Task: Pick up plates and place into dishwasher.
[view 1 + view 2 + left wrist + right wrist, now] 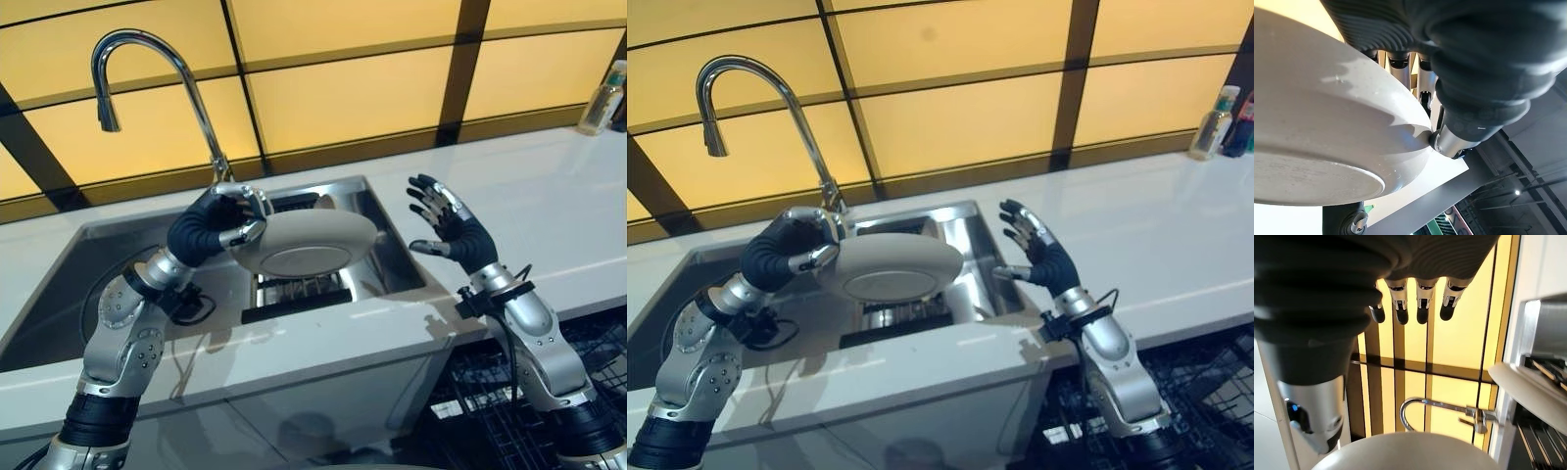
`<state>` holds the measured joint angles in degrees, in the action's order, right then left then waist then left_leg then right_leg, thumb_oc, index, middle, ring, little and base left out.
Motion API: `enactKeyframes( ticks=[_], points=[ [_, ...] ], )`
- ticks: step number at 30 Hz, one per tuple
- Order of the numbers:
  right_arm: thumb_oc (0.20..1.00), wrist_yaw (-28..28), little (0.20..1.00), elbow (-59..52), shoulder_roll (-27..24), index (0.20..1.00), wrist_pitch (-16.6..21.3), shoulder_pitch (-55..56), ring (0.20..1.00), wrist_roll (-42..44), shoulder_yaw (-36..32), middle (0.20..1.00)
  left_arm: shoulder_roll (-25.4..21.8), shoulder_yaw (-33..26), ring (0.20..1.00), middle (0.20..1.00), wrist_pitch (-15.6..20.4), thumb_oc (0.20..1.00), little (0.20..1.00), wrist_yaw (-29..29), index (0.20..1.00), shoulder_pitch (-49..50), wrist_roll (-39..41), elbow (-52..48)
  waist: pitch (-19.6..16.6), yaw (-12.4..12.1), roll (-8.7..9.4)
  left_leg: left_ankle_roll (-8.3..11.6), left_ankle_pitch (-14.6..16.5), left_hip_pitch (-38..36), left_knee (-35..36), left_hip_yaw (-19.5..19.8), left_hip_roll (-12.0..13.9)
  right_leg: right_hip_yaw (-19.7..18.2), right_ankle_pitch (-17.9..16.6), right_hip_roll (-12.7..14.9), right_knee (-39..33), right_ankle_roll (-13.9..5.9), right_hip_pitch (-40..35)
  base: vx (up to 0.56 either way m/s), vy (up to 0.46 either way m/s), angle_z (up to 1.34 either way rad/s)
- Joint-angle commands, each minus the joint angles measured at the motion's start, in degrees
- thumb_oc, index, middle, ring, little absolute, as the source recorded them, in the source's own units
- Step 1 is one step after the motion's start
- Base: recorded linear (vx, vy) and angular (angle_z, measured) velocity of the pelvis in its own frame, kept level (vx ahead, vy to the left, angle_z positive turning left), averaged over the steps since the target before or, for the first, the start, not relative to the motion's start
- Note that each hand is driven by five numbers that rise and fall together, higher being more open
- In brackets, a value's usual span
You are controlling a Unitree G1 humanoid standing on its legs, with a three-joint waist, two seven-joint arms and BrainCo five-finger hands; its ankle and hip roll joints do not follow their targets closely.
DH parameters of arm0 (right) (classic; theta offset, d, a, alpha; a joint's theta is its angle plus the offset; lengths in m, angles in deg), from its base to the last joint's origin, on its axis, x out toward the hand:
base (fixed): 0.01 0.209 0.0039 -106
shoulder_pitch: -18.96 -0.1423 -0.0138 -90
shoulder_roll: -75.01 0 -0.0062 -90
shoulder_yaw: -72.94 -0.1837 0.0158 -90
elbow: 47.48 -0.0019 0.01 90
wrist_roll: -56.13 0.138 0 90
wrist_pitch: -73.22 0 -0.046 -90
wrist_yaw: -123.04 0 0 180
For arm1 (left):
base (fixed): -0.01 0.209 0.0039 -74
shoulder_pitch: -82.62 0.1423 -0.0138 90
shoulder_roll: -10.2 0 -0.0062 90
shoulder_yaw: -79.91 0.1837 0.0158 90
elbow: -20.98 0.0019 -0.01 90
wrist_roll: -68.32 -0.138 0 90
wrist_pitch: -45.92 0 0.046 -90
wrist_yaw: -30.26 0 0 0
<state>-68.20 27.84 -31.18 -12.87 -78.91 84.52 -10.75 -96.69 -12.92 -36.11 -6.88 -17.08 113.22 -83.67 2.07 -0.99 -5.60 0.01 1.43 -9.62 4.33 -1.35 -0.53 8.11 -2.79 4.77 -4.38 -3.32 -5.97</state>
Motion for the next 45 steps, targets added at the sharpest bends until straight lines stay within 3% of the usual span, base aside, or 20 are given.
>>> enactKeyframes(
  ticks=[1, 6, 14, 18, 26, 32, 33, 34, 45],
  points=[
    [1.0, -7.25, 1.0, -3.24, 0.44, 1.0, -0.92, -6.45, 1.0, 2.84, 3.17, 1.0, -4.63, 2.29, 0.2, 0.2, 0.67, 0.2, 0.2, -0.3, 0.2, -6.0, 4.94, -0.67, -3.47, -1.8, 3.85, -0.96, 4.43, 3.5, -3.03, 1.07, -1.72, -1.14, 6.28, 2.76, 3.9, -3.58, 0.32, 0.0, 0.0, 0.0],
    [1.0, -16.0, 1.0, -4.45, -1.12, 1.0, -5.03, -8.8, 1.0, 5.24, 7.82, 1.0, -4.77, 3.44, 0.2, 0.2, -0.12, 0.2, 0.2, -0.14, 0.2, -6.89, 4.63, 0.34, -3.62, -2.26, 4.69, -1.0, 4.49, 3.44, -3.25, 1.11, -1.78, -0.87, 6.33, 2.83, 3.9, -3.44, -0.02, 0.0, 0.0, 0.0],
    [1.0, -16.73, 1.0, -4.38, 0.0, 1.0, -6.51, -9.6, 1.0, 5.4, 10.53, 1.0, -3.73, 4.11, 0.2, 0.2, 0.32, 0.2, 0.2, 0.12, 0.2, -6.21, 3.68, 0.5, -3.63, -2.95, 5.26, -1.3, 4.42, 3.29, -3.08, 1.54, -1.87, -0.79, 6.37, 2.89, 3.93, -3.31, -0.41, 0.0, 0.0, 0.0],
    [1.0, -15.64, 1.0, -4.67, 0.66, 1.0, -8.38, -9.79, 1.0, 6.28, 11.54, 1.0, -2.66, 4.22, 0.2, 0.2, 0.26, 0.2, 0.2, 0.34, 0.2, -6.18, 3.82, 0.43, -3.37, -3.08, 5.23, -1.44, 4.31, 3.08, -2.87, 1.75, -1.92, -0.61, 6.48, 3.17, 4.34, -3.38, -0.43, 0.0, 0.0, 0.0],
    [1.0, -10.34, 1.0, -3.37, 5.84, 1.0, -6.92, -9.84, 1.0, 6.02, 13.02, 1.0, 0.45, 5.29, 0.2, 0.2, 0.05, 0.2, 0.2, 0.76, 0.2, -5.79, 2.12, 1.73, -3.18, -3.62, 4.91, -1.99, 4.39, 2.93, -2.97, 1.59, -2.25, 0.64, 6.61, 4.45, 5.75, -3.95, -0.19, 0.02, 0.032, 0.01],
    [1.0, -5.66, 1.0, -2.33, 9.47, 1.0, -4.2, -9.57, 1.0, 4.65, 12.79, 1.0, 1.68, 3.22, 0.2, 0.2, -0.86, 0.2, 0.2, 0.09, 0.2, -3.48, 2.51, 1.01, -3.2, -5.58, 4.83, -2.15, 4.19, 2.65, -2.25, -1.58, -2.08, 6.32, 4.63, 6.83, 4.95, -5.08, 0.11, -0.01, -0.01, -0.03],
    [0.545, -4.87, 0.545, -2.3, 10.23, 0.545, -3.81, -9.47, 0.545, 3.63, 12.81, 0.545, 1.92, 2.57, 0.2, 0.2, -0.75, 0.2, 0.2, -0.29, 0.2, -2.85, 2.0, 0.83, -3.17, -5.95, 4.83, -2.14, 4.11, 2.61, -1.96, -2.24, -2.07, 7.24, 4.09, 7.02, 4.34, -5.2, 0.07, -0.04, -0.034, -0.25],
    [0.2, -3.44, 0.2, -2.39, 10.7, 0.2, -3.37, -9.27, 0.2, 2.55, 12.56, 0.2, 1.84, 1.92, 0.2, 0.2, -0.92, 0.2, 0.2, -0.37, 0.2, -2.18, 2.27, 0.31, -3.19, -6.33, 4.8, -2.14, 4.04, 2.72, -1.83, -2.72, -2.09, 8.01, 3.84, 7.01, 3.69, -5.33, -0.04, -0.05, -0.031, -0.44],
    [0.2, -0.92, 0.2, -1.7, 9.92, 0.2, -2.76, -7.18, 0.2, 1.28, 9.33, 0.2, 3.61, 2.08, 0.2, 0.2, -0.23, 0.2, 0.2, 0.5, 0.2, -1.97, 3.06, 1.2, -3.54, -5.33, 4.77, -1.93, 3.27, 2.88, -1.13, -1.68, -1.99, 5.73, 4.49, 5.15, 3.09, -4.55, -0.28, -0.01, -0.008, -0.09]
  ],
)
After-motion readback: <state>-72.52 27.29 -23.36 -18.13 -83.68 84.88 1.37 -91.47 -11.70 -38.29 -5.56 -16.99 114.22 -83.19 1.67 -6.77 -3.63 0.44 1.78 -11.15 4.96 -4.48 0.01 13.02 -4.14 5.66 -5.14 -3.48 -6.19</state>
